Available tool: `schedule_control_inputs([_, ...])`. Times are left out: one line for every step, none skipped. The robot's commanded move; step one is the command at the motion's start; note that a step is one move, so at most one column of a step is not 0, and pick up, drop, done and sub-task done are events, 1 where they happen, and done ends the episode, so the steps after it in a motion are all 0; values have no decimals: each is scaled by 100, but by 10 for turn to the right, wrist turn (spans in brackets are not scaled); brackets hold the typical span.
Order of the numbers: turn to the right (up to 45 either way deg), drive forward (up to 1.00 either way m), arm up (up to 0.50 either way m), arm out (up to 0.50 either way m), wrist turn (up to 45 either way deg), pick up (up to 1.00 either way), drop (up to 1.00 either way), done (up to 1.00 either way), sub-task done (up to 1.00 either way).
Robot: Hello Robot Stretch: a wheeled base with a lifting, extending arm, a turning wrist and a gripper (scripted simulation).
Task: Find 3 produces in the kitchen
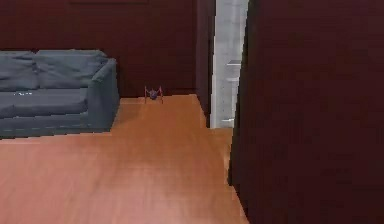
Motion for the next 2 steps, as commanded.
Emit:
schedule_control_inputs([0, 100, 0, 0, 0, 0, 0, 0, 0])
schedule_control_inputs([-30, 0, 0, 0, 0, 0, 0, 0, 0])
